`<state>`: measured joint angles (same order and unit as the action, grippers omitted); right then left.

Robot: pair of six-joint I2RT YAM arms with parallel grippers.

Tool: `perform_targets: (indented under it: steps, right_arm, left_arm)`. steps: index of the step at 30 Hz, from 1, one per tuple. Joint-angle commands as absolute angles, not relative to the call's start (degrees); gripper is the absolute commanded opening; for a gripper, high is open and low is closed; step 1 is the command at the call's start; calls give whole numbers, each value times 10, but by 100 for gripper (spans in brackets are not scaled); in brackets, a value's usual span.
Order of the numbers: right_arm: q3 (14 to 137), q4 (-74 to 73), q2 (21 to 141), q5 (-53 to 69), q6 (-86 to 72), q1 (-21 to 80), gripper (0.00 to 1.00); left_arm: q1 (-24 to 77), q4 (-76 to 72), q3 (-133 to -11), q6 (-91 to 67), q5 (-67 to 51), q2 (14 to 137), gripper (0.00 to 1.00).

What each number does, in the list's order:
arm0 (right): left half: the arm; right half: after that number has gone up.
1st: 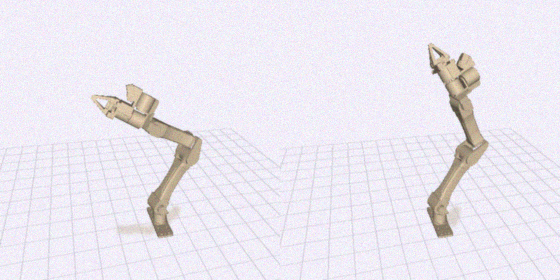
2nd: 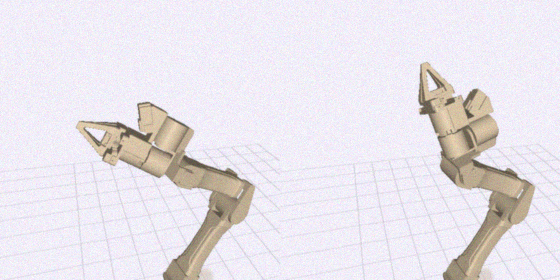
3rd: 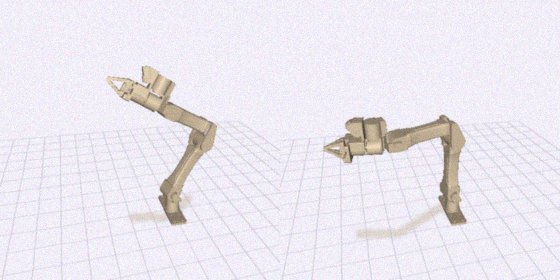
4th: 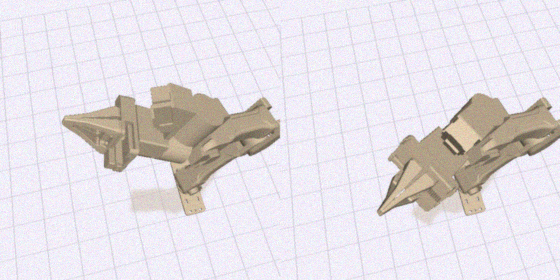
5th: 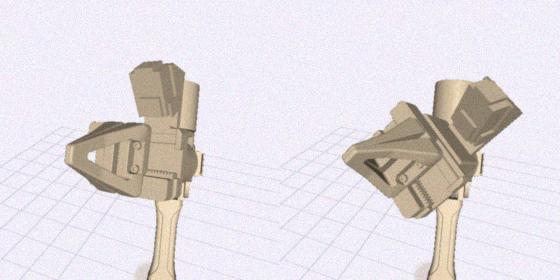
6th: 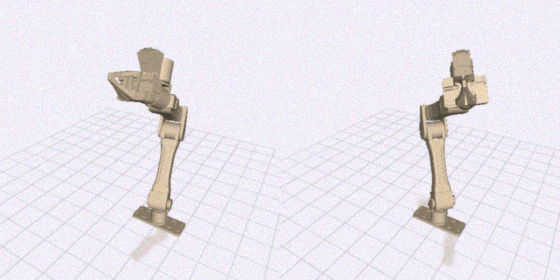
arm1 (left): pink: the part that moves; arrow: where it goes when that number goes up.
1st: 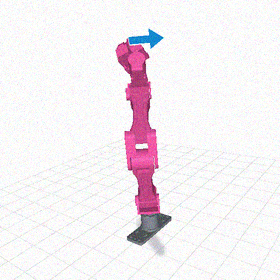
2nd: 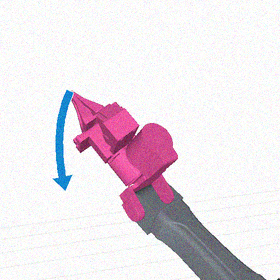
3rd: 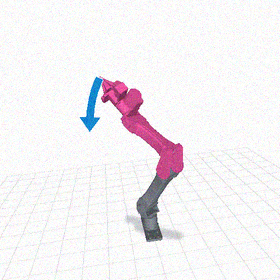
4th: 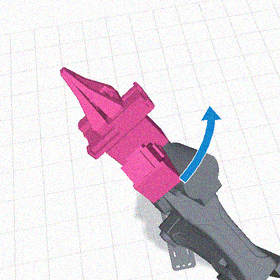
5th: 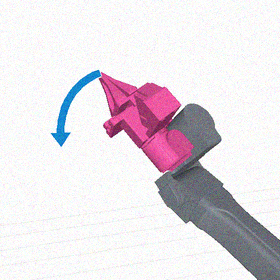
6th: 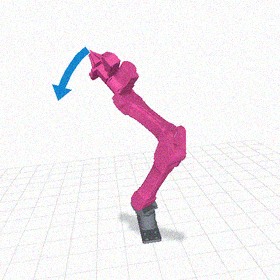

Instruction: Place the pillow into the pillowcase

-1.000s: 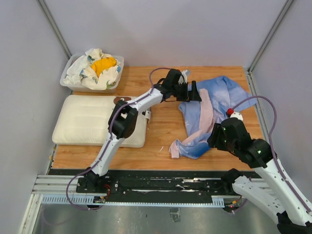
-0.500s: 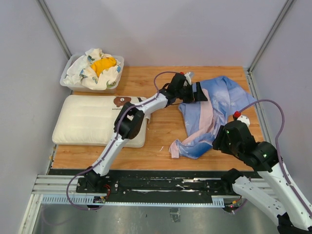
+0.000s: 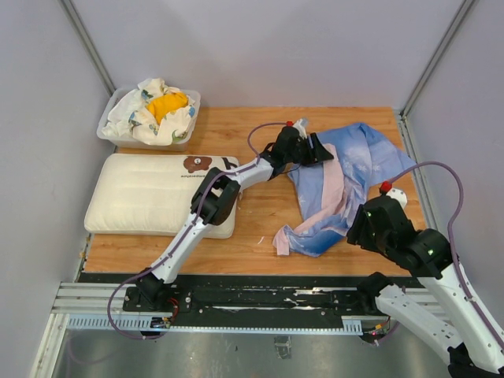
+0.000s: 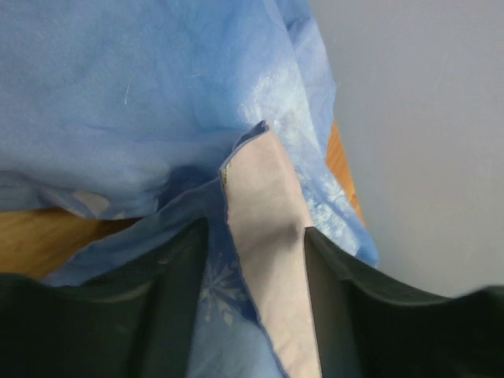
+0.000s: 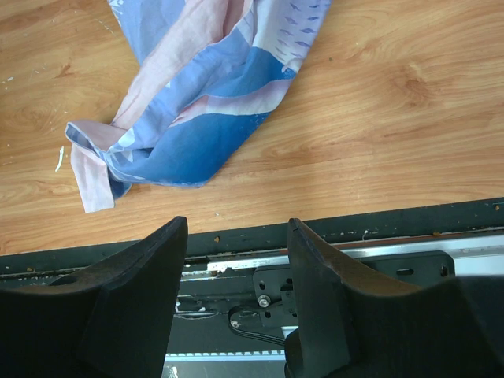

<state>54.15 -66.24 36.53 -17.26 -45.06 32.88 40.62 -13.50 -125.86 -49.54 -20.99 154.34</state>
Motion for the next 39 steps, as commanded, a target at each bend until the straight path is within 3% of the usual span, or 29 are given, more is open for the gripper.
perform_targets:
  steps: [1, 5, 7, 8, 16, 24, 32, 39]
  right_arm:
    - [554, -690, 357, -194, -464, 322, 55]
    - [548, -691, 353, -200, -466, 323, 55]
    - [548, -687, 355, -203, -464, 323, 55]
    - [549, -685, 357, -206, -462, 323, 55]
    - [580, -626, 401, -269, -433, 322, 54]
    - [679, -506, 563, -308, -337, 280, 53]
    - [761, -395, 719, -211, -278, 172, 55]
    - [892, -381, 913, -168, -222, 160, 60]
  left_arm:
    - [409, -216, -1249, -520, -185, 1542, 50]
    - [409, -237, -1236, -526, -176, 1535, 24]
    - [408, -235, -1236, -525, -180, 1532, 5]
    - [408, -230, -1235, -524, -181, 1530, 1]
    - [384, -193, -1092, -464, -199, 1392, 0]
    - [316, -142, -872, -391, -221, 1183, 0]
    - [282, 9, -831, -282, -258, 1052, 0]
    - [277, 98, -798, -211, -240, 944, 0]
